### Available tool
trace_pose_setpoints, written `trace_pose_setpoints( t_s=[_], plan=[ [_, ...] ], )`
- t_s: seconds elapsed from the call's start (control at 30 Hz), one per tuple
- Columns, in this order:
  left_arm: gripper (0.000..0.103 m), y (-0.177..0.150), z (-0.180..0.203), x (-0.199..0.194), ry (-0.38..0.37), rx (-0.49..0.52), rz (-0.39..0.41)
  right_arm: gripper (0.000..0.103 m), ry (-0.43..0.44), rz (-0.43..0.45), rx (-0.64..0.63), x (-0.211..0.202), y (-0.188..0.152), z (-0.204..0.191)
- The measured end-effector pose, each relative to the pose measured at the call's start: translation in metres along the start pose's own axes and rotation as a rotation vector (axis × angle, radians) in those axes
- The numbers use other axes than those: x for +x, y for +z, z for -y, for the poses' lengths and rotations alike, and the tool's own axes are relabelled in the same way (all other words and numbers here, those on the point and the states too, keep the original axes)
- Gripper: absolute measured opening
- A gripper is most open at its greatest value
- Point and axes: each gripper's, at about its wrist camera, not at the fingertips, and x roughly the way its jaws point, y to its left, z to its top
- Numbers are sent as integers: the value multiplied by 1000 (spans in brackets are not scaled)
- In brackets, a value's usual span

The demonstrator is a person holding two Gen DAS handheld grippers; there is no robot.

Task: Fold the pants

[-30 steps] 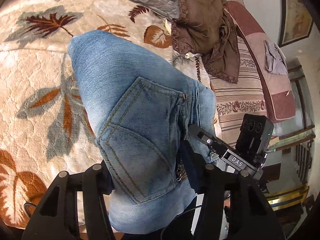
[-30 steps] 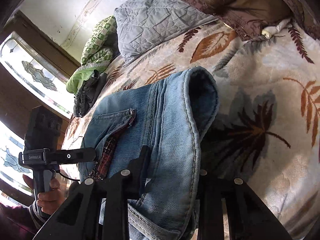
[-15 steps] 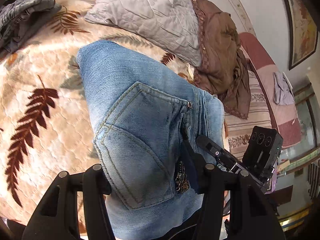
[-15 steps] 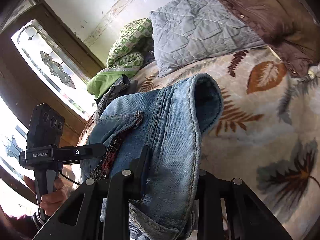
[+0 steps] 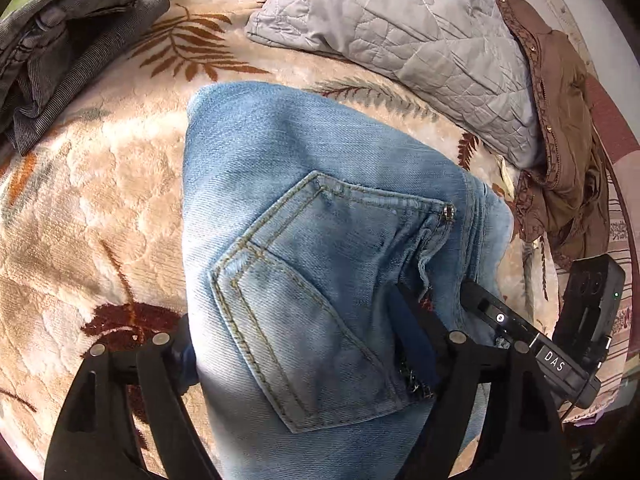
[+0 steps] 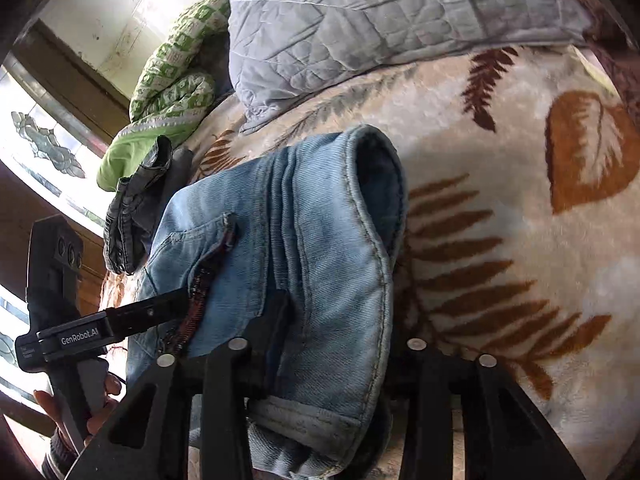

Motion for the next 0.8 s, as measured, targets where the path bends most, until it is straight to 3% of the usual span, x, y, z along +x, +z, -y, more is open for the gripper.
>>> trace_pose_setpoints(
  t_s=[0.07,0.23,0.3,0.37,0.4,0.6,0.8],
  plan=[
    [83,-4,-1,-9,5,10,6,54,25,15,35,-10,-2,9],
    [82,-30,12,-45,96,82,71,58,-43,79,6,-60,-14,-8],
    [82,-46,20,-57,114,103,83,70,-47,81,-27,-77,-24,-21],
    [82,-62,23,-64,146,106,89,98,-91,88,-53,-93,-39,-35],
    [82,-70,25,-67,165,107,97,103,-136,91,-61,-99,-48,-41],
    [82,-110,26,-79,225,96,126,103,-320,-16,-63,-106,-101,-50],
    [82,-133,34,-82,303,158,146,103,-460,80,-153,-125,-137,-54]
  ],
)
